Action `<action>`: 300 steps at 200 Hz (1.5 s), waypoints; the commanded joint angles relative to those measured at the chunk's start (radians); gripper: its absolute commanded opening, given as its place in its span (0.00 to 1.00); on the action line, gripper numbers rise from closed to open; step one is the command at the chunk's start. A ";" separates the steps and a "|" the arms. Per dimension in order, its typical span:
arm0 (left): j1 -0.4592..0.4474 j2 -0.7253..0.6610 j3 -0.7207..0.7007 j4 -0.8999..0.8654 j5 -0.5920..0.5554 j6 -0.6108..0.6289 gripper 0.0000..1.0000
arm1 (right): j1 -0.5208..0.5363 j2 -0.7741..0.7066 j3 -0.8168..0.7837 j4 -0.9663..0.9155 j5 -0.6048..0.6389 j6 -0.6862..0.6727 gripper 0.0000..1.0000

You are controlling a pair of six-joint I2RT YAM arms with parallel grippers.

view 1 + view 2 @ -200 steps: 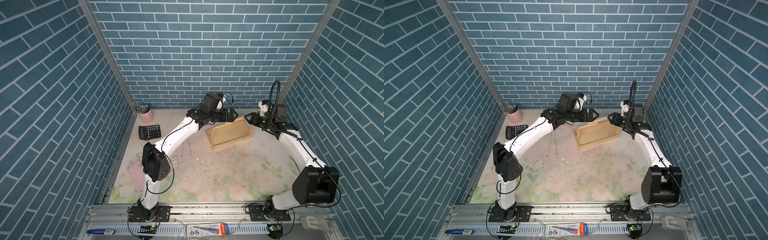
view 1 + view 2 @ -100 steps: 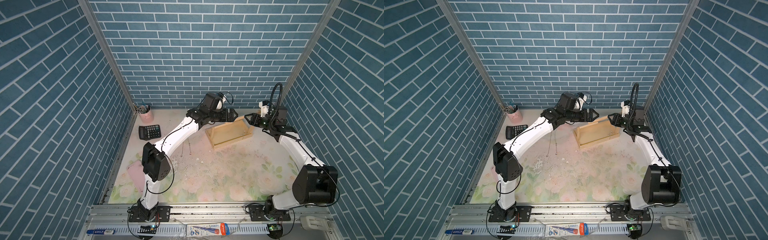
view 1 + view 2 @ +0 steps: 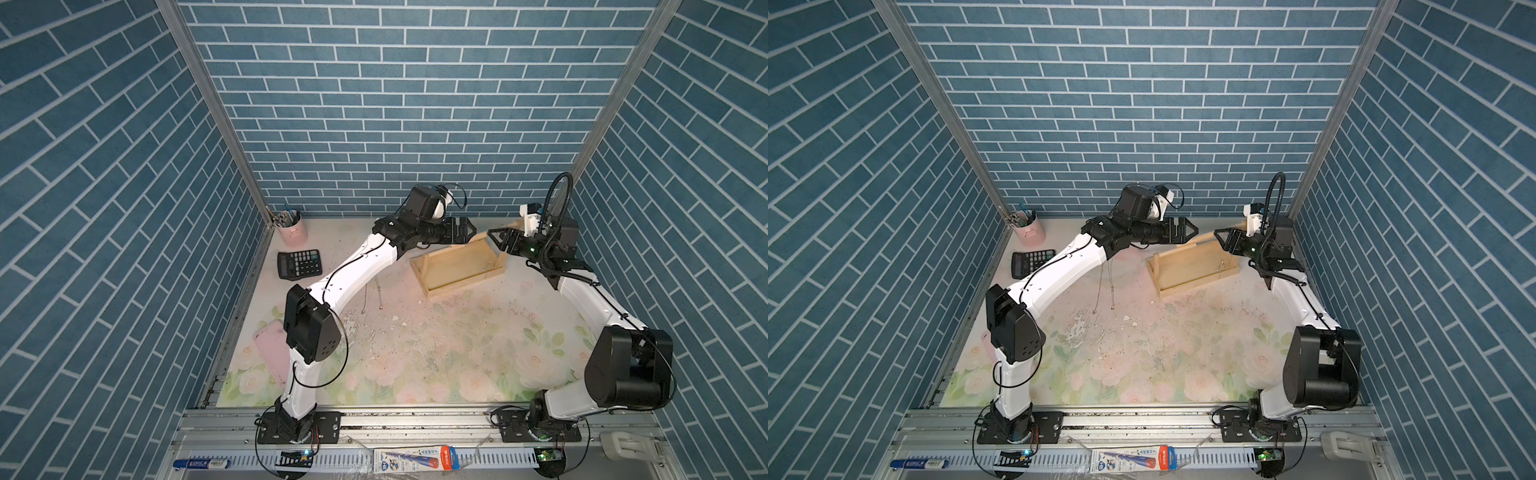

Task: Take the necklace off the jewelry display stand
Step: Take off the necklace from the stand.

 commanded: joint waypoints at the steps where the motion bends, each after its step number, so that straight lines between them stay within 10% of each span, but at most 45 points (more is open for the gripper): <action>1: 0.008 -0.017 -0.018 0.013 0.011 0.002 0.99 | -0.015 -0.002 -0.017 0.067 -0.050 0.018 0.57; 300: 0.011 -0.011 -0.018 0.010 0.027 0.004 0.99 | -0.047 0.076 -0.046 0.128 -0.025 -0.025 0.21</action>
